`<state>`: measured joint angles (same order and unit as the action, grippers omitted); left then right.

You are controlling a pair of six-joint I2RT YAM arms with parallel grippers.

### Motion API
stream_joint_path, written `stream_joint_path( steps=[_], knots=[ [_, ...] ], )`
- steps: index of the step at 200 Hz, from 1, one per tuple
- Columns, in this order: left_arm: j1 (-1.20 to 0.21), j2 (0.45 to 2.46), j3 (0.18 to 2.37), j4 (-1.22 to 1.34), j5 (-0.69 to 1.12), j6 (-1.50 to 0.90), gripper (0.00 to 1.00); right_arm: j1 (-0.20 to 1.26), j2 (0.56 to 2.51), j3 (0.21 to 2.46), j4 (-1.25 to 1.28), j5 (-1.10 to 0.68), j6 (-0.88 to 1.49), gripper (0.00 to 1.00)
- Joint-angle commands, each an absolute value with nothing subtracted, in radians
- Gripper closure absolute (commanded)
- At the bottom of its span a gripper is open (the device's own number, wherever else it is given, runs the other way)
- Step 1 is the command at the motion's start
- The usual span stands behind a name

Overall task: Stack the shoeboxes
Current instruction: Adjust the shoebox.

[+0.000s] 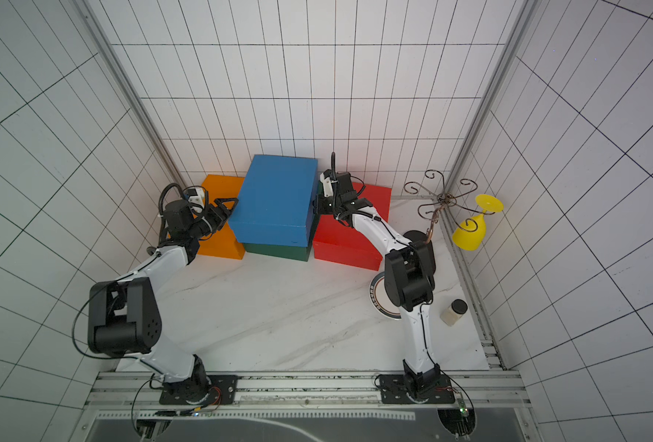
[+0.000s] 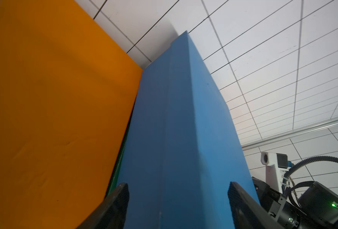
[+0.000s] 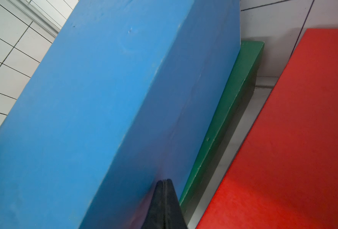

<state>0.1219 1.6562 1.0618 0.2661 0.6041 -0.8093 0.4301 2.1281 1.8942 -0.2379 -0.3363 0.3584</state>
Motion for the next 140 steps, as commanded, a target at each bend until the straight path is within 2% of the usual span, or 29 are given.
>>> stream_joint_path(
  steps=[1,81,140],
  knots=[
    [0.124,1.698,1.092,0.275,0.653,-0.827,0.20,0.433,2.127,1.949,-0.250,-0.338,0.364,1.00],
    [0.106,1.741,1.123,0.276,0.654,-0.826,0.22,0.433,1.984,1.667,-0.158,-0.310,0.408,1.00],
    [0.106,1.635,1.173,0.186,0.638,-0.803,0.11,0.433,1.855,1.502,-0.114,-0.322,0.427,1.00]
  ],
)
